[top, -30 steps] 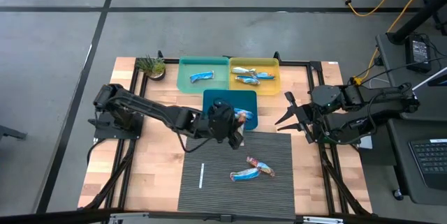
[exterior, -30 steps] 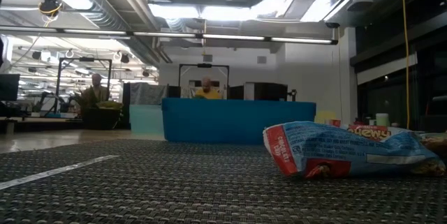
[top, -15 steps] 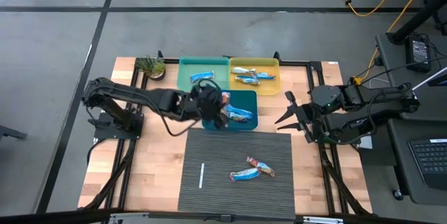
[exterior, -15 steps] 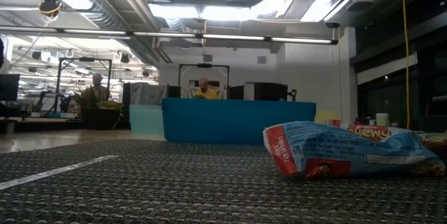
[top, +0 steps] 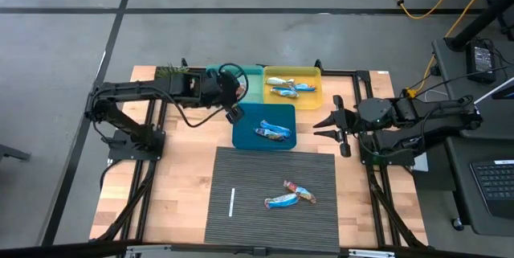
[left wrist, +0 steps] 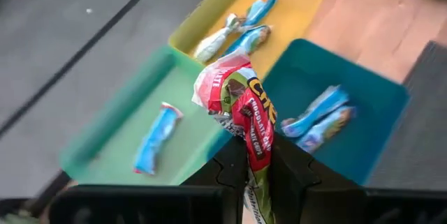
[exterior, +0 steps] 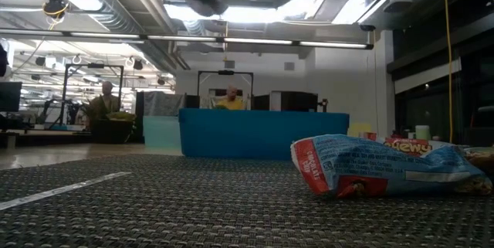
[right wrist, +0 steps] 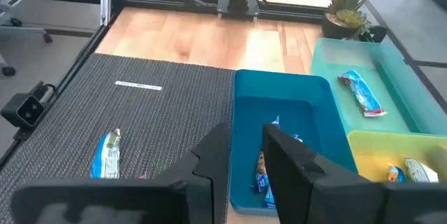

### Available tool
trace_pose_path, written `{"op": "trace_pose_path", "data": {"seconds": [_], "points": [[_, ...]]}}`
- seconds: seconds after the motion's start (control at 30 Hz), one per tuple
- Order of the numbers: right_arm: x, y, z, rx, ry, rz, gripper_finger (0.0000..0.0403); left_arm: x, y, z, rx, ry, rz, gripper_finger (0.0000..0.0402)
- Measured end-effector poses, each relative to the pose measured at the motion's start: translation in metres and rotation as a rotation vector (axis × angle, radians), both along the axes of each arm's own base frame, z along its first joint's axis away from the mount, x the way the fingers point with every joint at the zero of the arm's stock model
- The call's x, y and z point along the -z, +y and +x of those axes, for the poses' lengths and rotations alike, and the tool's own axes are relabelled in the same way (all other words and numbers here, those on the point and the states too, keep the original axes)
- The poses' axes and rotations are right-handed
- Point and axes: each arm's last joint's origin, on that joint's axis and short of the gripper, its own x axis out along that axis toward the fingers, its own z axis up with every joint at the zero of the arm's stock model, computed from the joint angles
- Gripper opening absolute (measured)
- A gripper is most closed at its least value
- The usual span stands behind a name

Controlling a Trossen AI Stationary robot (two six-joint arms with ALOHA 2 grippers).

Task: Pick and place Granola Bars by type
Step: Put the red granola bar into the green bin

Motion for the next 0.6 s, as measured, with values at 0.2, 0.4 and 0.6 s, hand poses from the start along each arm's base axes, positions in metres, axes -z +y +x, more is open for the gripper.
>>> {"op": "trace_pose_path", "data": {"seconds": [0.2, 0.4, 0.6], "points": [[0.0, 0.0, 0.0, 0.022, 0.001, 0.041, 0.0092, 0.001, 0.028, -0.009, 0.053, 0.108, 0.041, 0.0037], [0.0, 0.0, 0.0, 0.053, 0.002, 0.101, 0.0092, 0.003, 0.056, -0.018, 0.114, 0.171, 0.034, 0.0037], [0.0, 0.0, 0.0, 0.074, 0.004, 0.141, 0.0092, 0.003, 0.096, -0.035, 0.112, 0.213, 0.051, 0.0038]]}}
